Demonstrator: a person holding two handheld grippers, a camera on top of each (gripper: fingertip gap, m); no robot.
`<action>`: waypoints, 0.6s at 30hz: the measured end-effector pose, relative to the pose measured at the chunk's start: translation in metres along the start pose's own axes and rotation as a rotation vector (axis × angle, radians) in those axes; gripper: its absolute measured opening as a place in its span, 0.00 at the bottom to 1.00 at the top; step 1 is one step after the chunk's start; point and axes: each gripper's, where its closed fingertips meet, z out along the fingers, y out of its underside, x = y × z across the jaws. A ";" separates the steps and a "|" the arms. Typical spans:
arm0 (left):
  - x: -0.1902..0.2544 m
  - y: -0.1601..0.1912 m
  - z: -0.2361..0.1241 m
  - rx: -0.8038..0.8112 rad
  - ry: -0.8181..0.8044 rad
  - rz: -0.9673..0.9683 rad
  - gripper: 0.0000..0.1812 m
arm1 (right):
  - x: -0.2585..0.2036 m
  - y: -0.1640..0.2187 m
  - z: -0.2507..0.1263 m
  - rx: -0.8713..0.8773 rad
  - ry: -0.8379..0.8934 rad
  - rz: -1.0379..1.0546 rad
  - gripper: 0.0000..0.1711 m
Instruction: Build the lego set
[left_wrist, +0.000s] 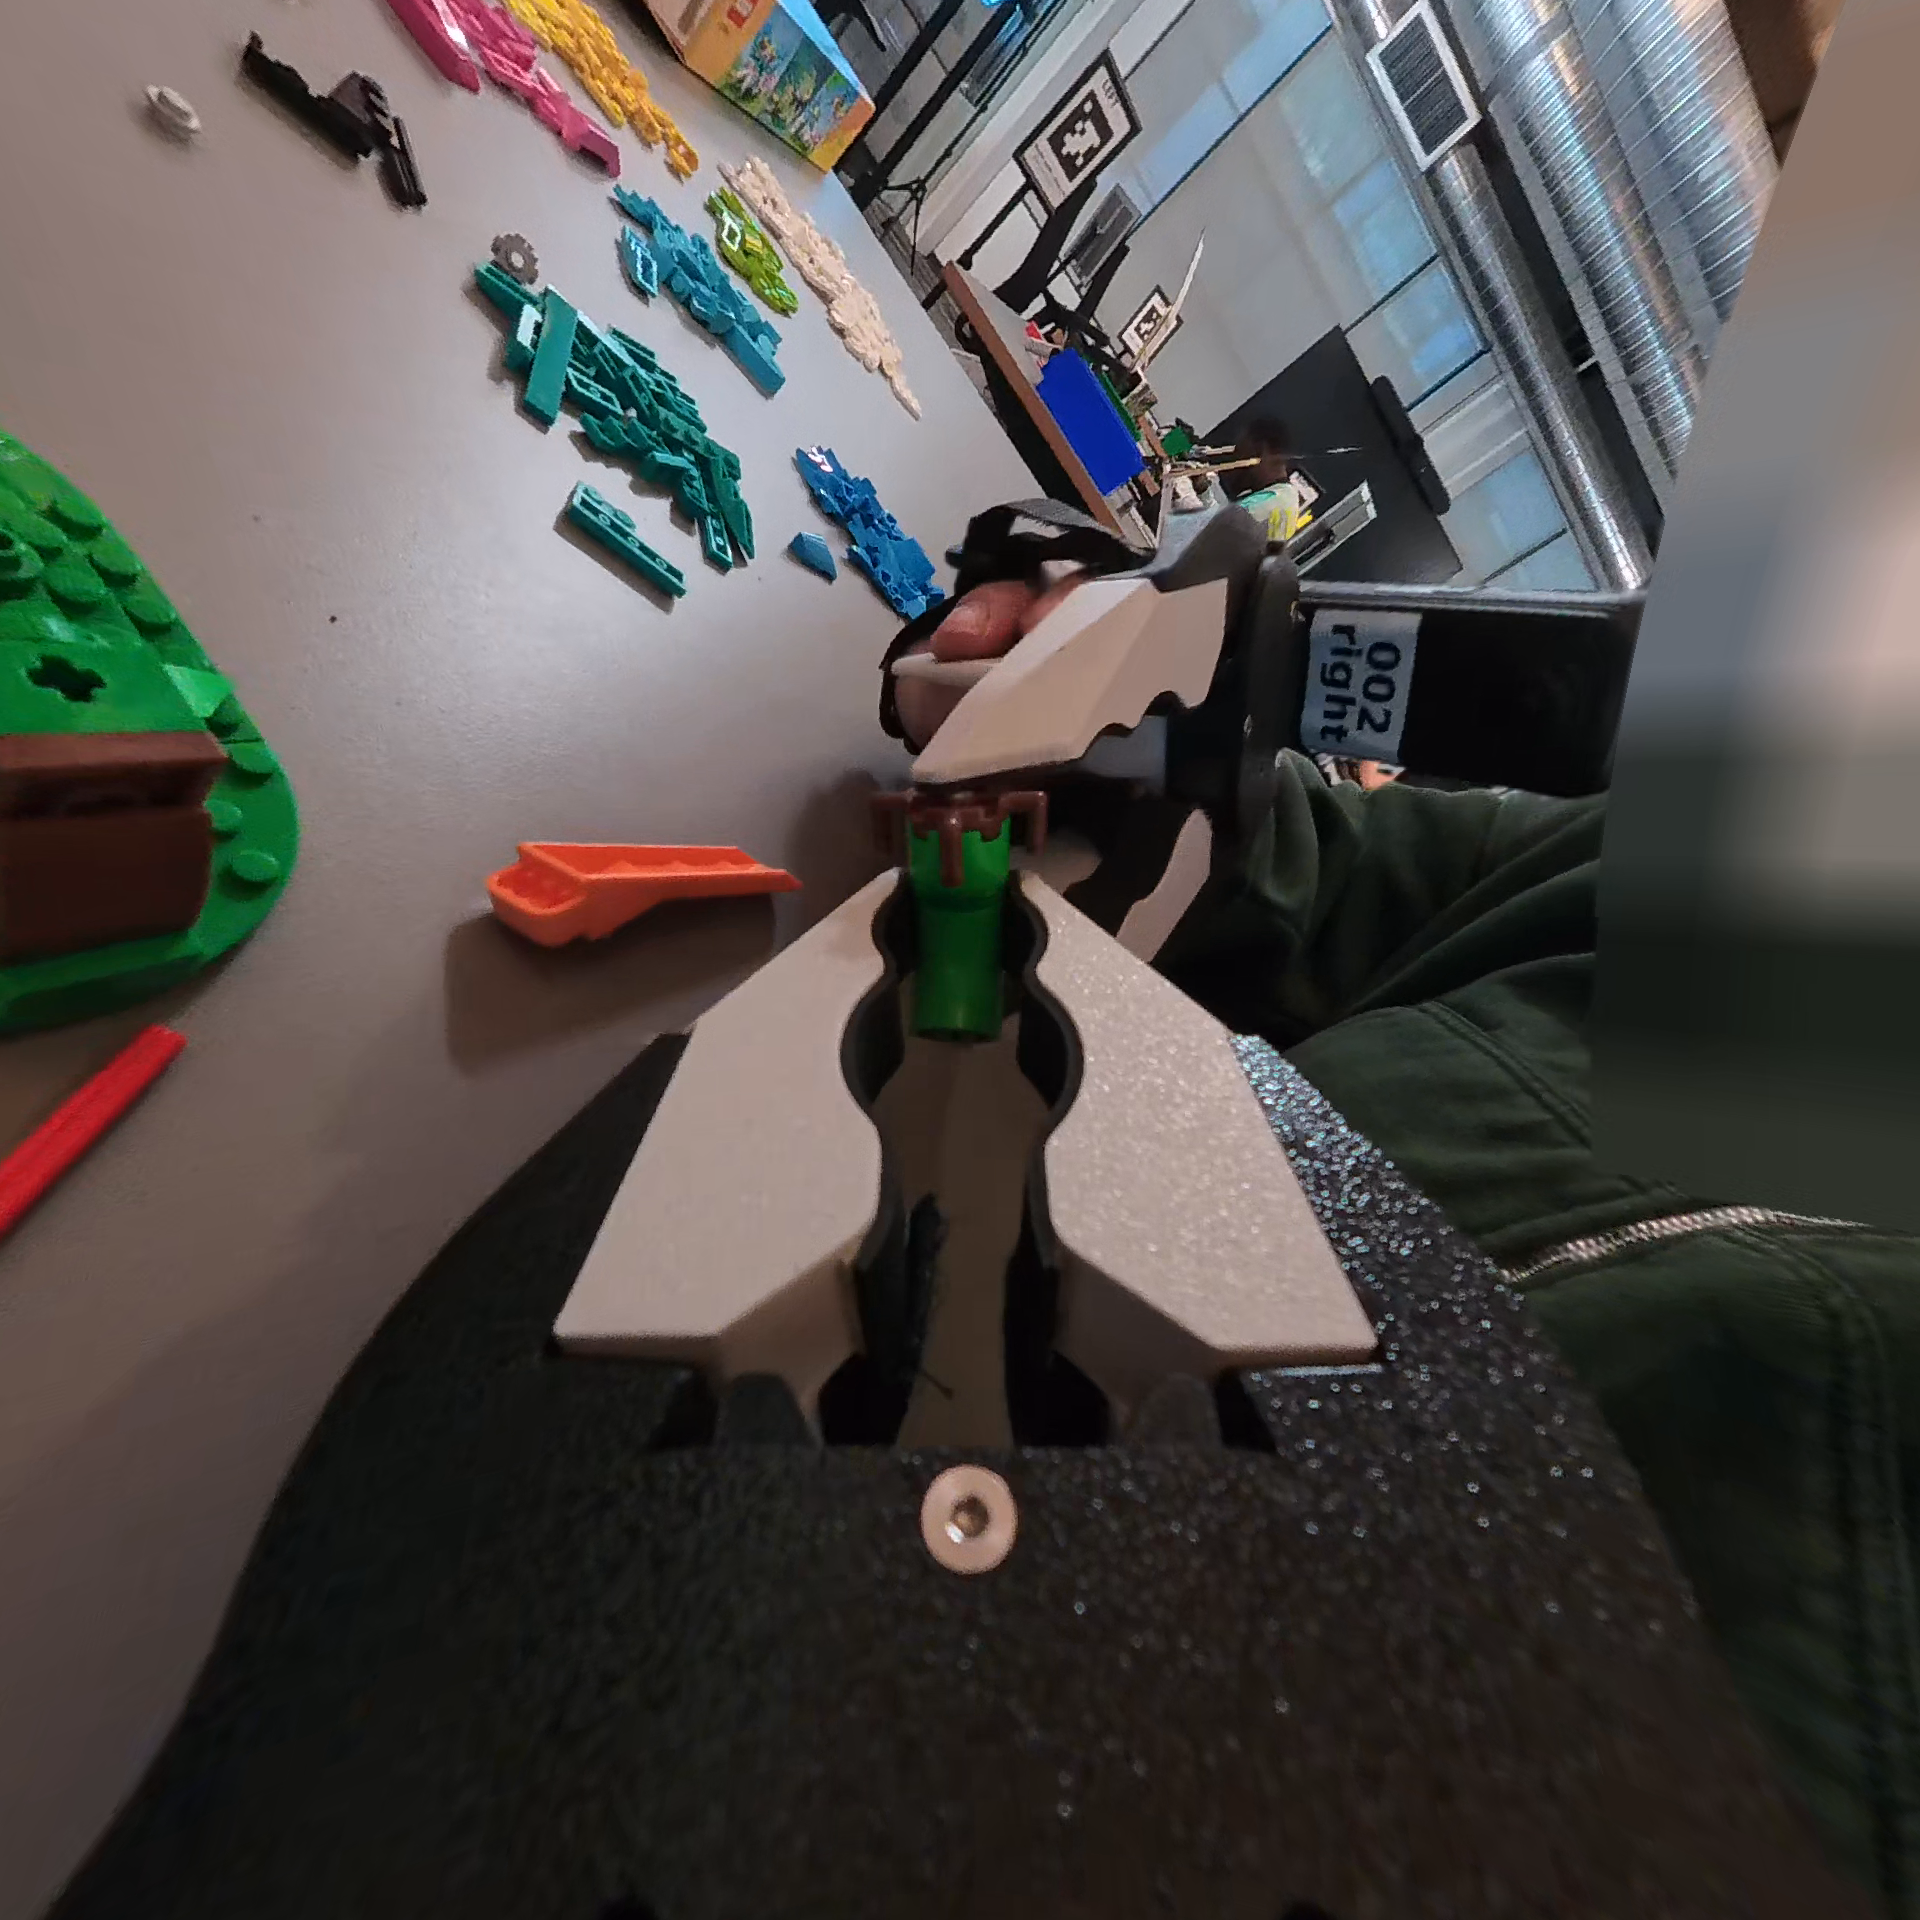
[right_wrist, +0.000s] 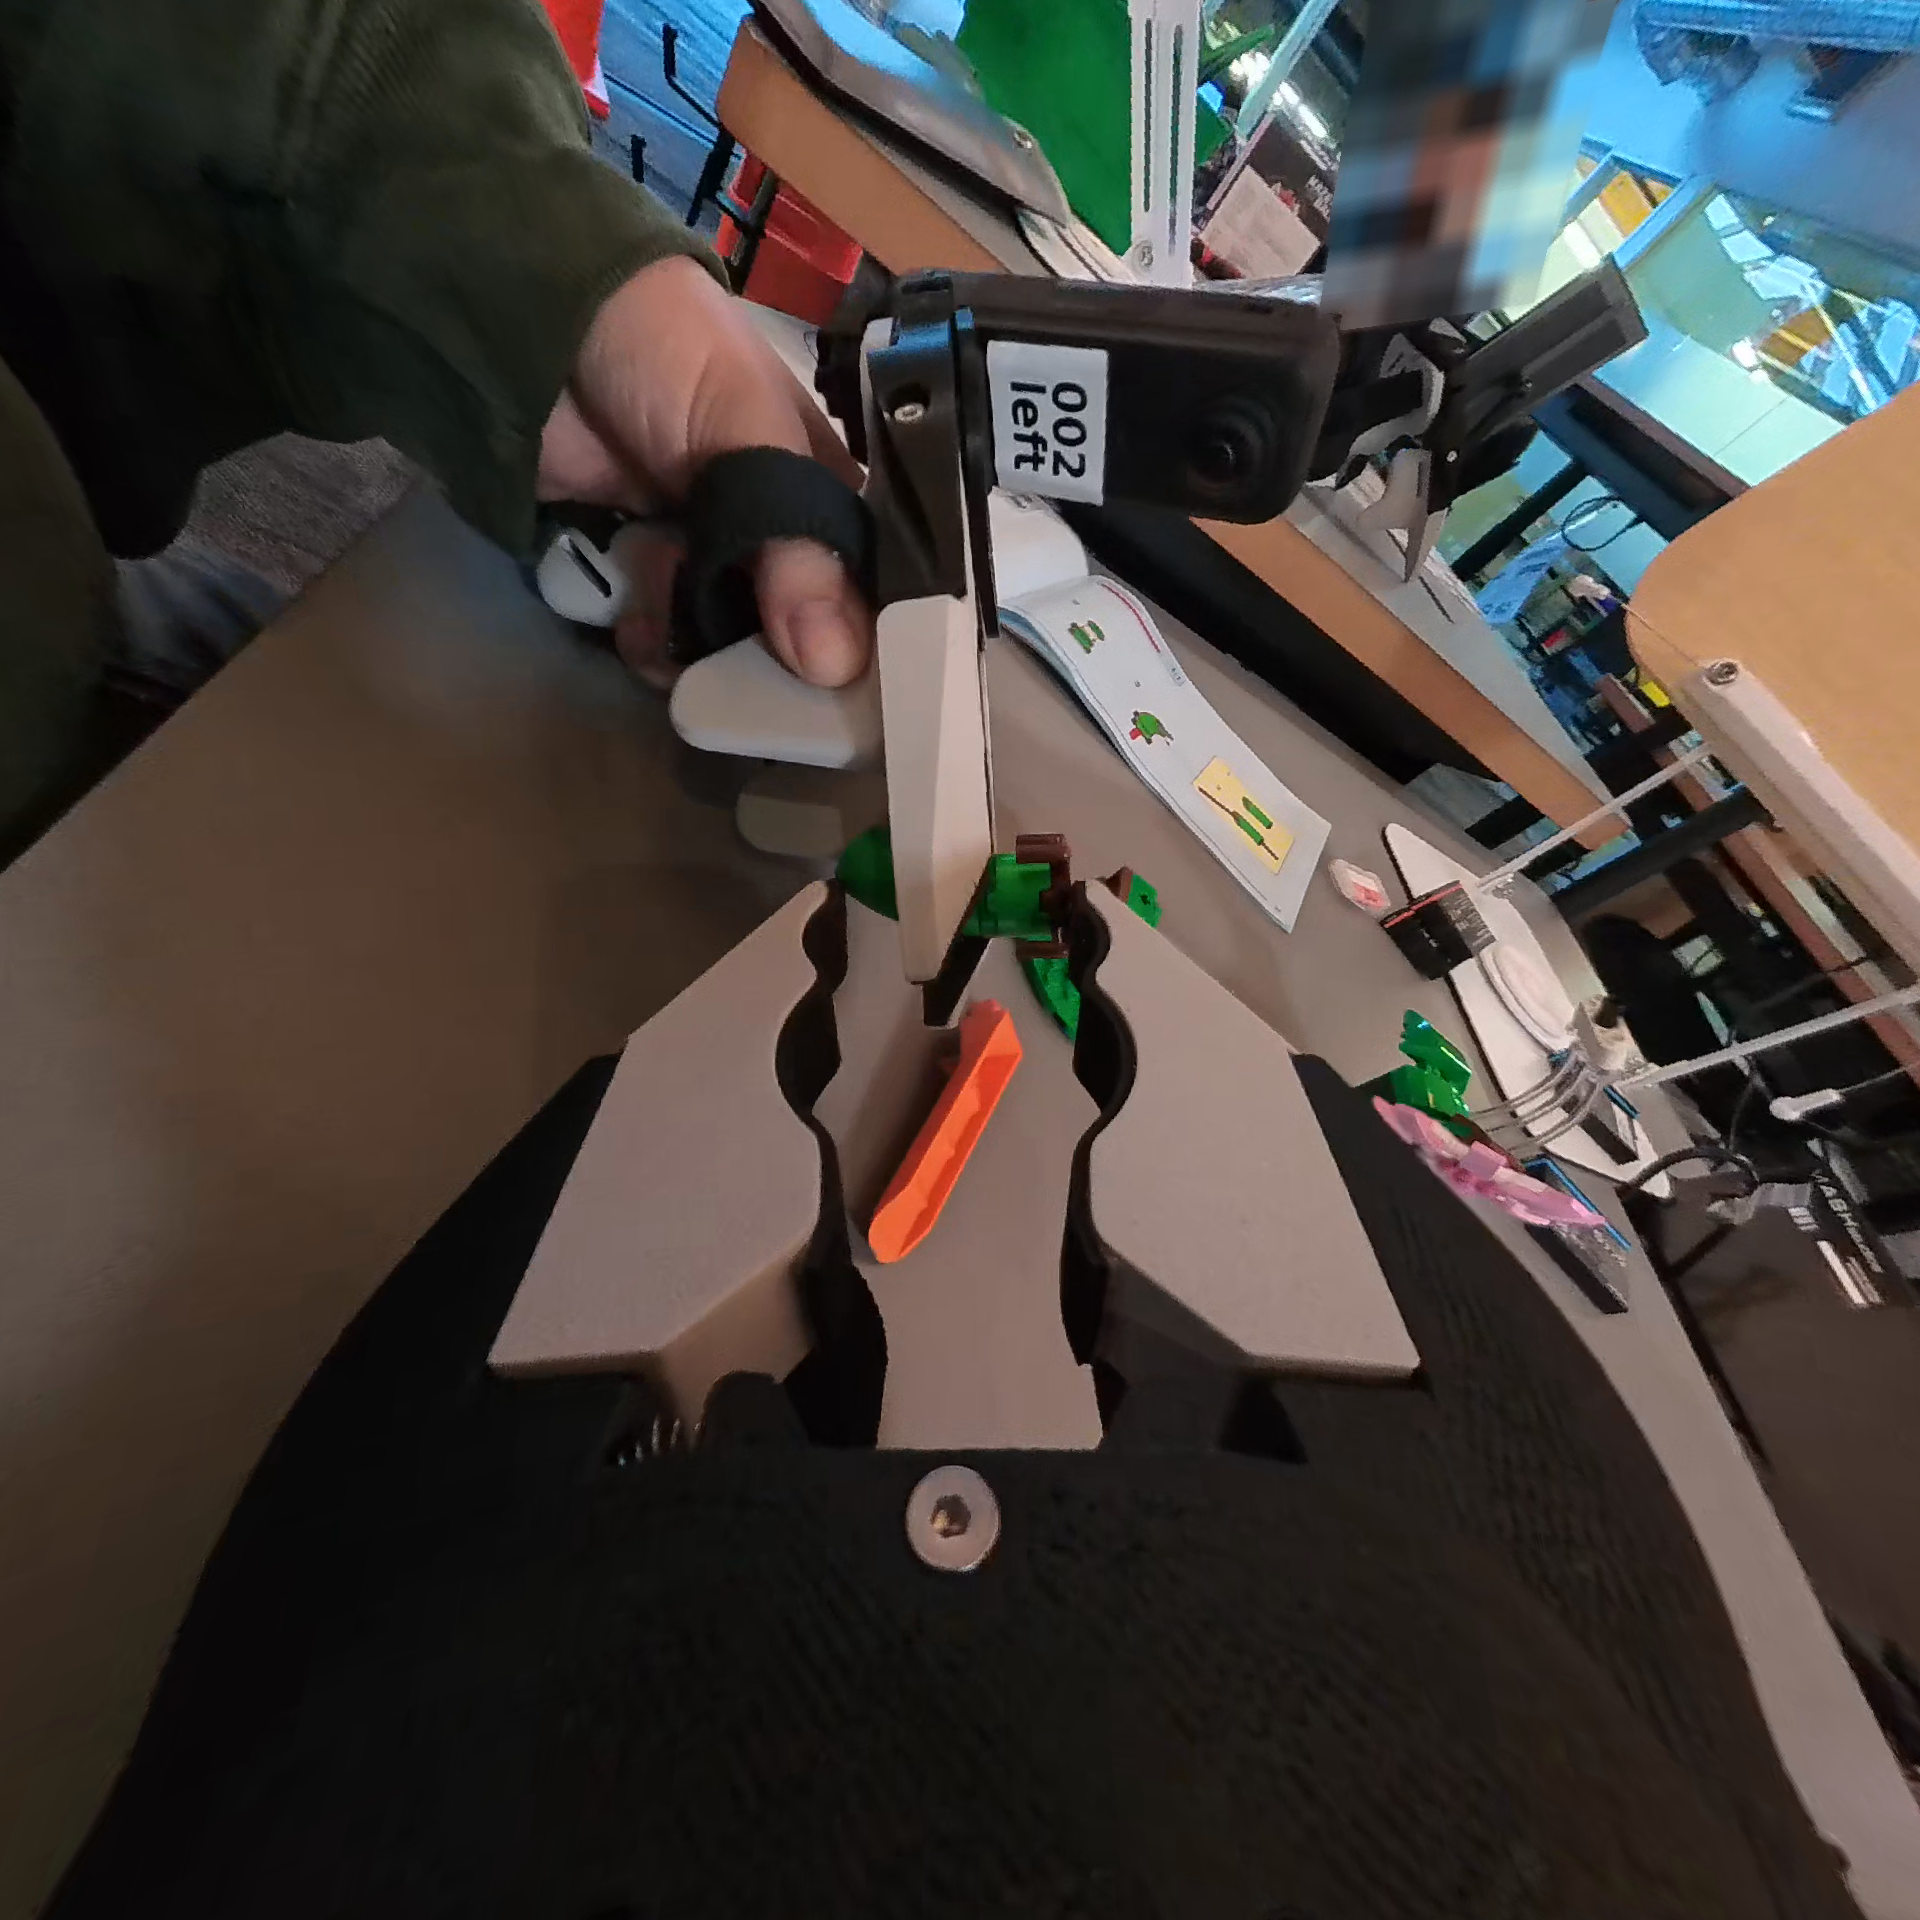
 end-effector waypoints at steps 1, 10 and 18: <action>0.000 0.000 0.000 -0.002 -0.003 0.000 0.08 | 0.000 0.000 0.000 -0.001 -0.005 0.008 0.24; 0.001 -0.001 0.003 0.016 0.003 -0.021 0.08 | 0.000 0.000 0.001 -0.012 -0.011 0.044 0.26; 0.008 -0.018 -0.013 0.142 0.004 0.033 0.13 | 0.027 0.010 -0.014 -0.044 0.059 0.162 0.26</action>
